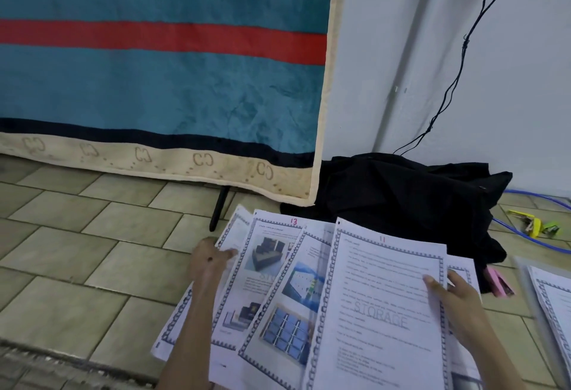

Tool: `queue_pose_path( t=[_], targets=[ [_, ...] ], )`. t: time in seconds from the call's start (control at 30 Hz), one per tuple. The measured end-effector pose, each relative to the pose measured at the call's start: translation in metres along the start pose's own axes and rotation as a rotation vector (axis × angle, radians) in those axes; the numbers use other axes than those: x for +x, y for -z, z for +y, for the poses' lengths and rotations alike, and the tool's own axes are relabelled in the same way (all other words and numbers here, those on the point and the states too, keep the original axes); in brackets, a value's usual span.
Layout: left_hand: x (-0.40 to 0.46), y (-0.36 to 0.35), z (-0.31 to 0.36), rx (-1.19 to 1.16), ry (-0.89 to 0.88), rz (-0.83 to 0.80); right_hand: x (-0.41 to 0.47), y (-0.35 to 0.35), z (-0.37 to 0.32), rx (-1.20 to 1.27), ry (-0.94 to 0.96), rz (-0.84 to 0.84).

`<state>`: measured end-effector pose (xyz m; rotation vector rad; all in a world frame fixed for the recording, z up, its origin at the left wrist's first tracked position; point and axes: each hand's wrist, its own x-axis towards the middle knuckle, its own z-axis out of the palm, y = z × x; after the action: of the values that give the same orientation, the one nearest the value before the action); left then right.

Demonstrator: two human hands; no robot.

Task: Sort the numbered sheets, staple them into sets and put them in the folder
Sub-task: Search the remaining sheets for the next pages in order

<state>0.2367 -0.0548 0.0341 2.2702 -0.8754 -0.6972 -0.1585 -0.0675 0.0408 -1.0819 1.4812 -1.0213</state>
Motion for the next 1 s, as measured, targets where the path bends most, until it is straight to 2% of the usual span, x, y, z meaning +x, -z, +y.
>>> queue_pose_path(
  t=[0.17,0.33,0.53,0.63,0.73,0.83,0.93,1.0],
  targets=[
    [0.007,0.03,0.012,-0.127,-0.128,-0.02,0.012,-0.031,0.015,-0.084,0.015,0.001],
    [0.012,0.074,0.021,-0.281,-0.098,-0.02,0.02,-0.031,0.026,-0.122,-0.006,0.019],
    [0.007,0.109,0.019,-0.364,-0.028,0.04,0.018,-0.019,0.016,-0.007,-0.176,-0.162],
    [0.002,0.124,0.022,-0.28,-0.054,0.087,0.02,-0.016,0.012,-0.122,-0.108,-0.195],
    [-0.016,0.15,0.045,-0.123,-0.186,0.272,0.018,-0.024,0.013,-0.307,0.023,-0.096],
    [-0.047,0.182,0.084,-0.158,-0.425,0.401,0.019,-0.029,0.016,-0.333,0.125,-0.052],
    [-0.071,0.197,0.112,-0.183,-0.569,0.43,0.017,-0.034,0.015,-0.362,0.176,-0.028],
    [-0.073,0.192,0.124,-0.219,-0.585,0.357,0.019,-0.035,0.017,-0.382,0.172,-0.024]
  ],
)
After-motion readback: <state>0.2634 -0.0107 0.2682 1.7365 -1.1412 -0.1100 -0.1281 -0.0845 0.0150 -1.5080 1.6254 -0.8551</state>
